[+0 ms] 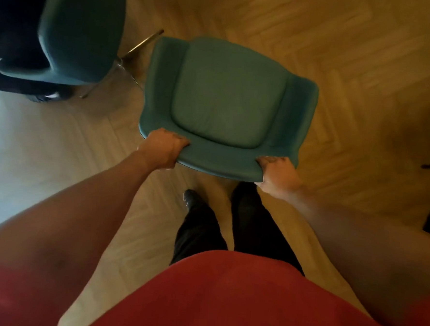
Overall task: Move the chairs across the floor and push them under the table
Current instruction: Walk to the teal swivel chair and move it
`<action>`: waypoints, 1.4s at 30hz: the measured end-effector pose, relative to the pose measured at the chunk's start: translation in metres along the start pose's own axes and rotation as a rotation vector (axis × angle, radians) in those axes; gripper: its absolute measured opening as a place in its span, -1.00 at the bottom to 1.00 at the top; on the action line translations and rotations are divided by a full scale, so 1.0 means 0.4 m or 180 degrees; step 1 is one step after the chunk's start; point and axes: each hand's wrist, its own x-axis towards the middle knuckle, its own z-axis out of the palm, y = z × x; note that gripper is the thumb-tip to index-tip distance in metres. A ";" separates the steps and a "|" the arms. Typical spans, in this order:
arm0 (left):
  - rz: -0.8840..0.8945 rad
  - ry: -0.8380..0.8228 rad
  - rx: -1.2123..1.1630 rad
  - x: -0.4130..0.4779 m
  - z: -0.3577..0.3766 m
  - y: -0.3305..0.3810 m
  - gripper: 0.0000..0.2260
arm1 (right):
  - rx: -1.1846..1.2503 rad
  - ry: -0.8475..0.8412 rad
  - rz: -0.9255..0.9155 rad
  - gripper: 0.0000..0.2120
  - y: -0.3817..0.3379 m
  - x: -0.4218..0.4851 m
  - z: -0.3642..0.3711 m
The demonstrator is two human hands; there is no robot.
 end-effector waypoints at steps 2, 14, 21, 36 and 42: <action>0.0167 -0.0166 0.0108 0.010 -0.022 -0.016 -0.44 | 0.0031 0.0083 0.0046 -0.53 -0.009 -0.001 0.008; 0.0861 -0.0522 0.0550 0.049 -0.133 -0.200 -0.18 | 0.0475 -0.0248 0.0575 -0.28 -0.194 0.054 0.050; 0.1299 -0.0631 0.0934 0.102 -0.199 -0.322 -0.15 | 0.0855 -0.0166 0.1078 -0.11 -0.358 0.092 0.065; 0.2572 -0.0782 0.2585 0.360 -0.484 -0.543 -0.29 | 0.2200 0.0671 0.2608 -0.20 -0.762 0.373 -0.028; 0.2899 -0.0744 0.2792 0.439 -0.557 -0.506 -0.32 | 0.2266 0.0830 0.2872 -0.22 -0.747 0.422 -0.049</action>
